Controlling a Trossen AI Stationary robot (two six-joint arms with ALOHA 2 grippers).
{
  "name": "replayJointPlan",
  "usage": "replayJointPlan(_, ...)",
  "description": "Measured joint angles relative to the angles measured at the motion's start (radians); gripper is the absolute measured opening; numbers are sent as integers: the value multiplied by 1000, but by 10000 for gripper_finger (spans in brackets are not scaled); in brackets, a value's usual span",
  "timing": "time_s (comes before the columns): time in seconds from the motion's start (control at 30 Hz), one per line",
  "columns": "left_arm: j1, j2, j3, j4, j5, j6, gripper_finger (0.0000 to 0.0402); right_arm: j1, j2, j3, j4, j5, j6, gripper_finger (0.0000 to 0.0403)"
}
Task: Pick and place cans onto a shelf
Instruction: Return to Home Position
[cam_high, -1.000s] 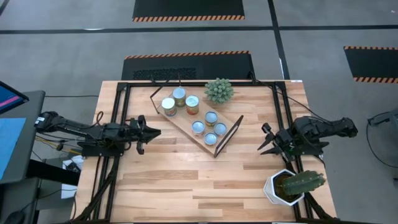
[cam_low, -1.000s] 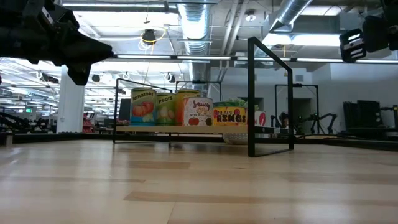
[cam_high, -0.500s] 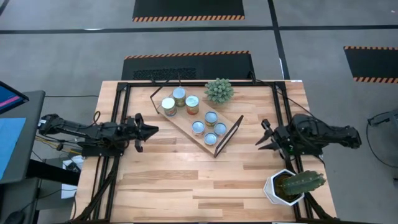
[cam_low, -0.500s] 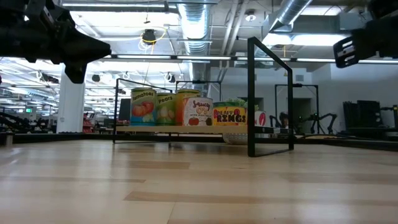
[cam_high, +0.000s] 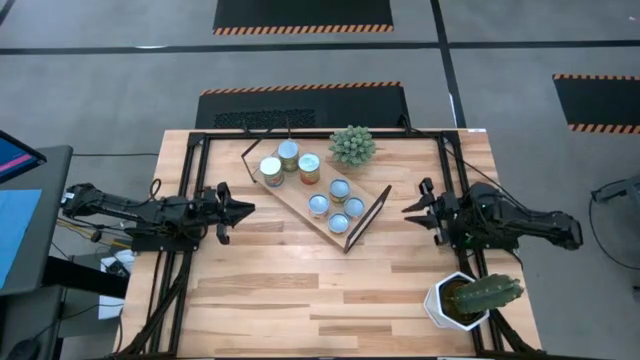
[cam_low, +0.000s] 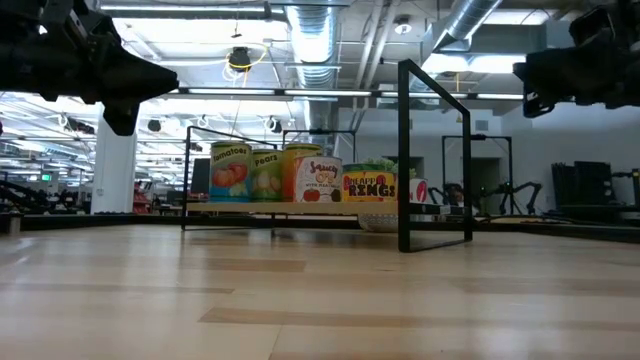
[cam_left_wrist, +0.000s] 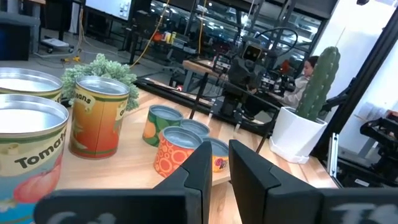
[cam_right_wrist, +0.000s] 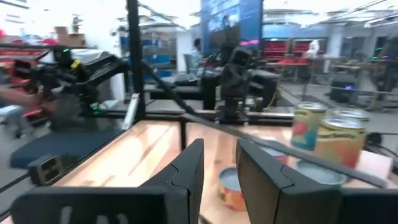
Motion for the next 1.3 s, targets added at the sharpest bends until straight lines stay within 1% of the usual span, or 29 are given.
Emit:
replayJointPlan(0.13,0,0,-1,-3,-18,-12,43,8,0,0,16,63,5,118)
replayJointPlan(0.3,0,0,-1,-71,-103,-67,43,31,0,-1,-1,152,-11,118)
replayJointPlan(0.4,-7,0,-1,-109,-120,-80,43,36,0,-1,-25,174,-11,118)
replayJointPlan(0.57,-33,0,-2,-111,-119,-23,43,35,0,-2,-63,176,0,118)
replayJointPlan(0.63,-42,0,-2,-126,-108,-16,43,35,0,-2,-65,179,1,118)
replayJointPlan(0.77,-52,0,-2,-136,-10,36,43,35,0,-2,-69,179,1,118)
replayJointPlan(0.83,-53,0,-2,-146,18,80,43,35,0,-2,-71,179,1,118)
replayJointPlan(1.13,-51,0,-2,-150,20,270,43,35,0,-3,-77,179,-15,118)
replayJointPlan(1.3,-45,0,-2,-150,77,384,43,35,0,-3,-78,179,-14,118)
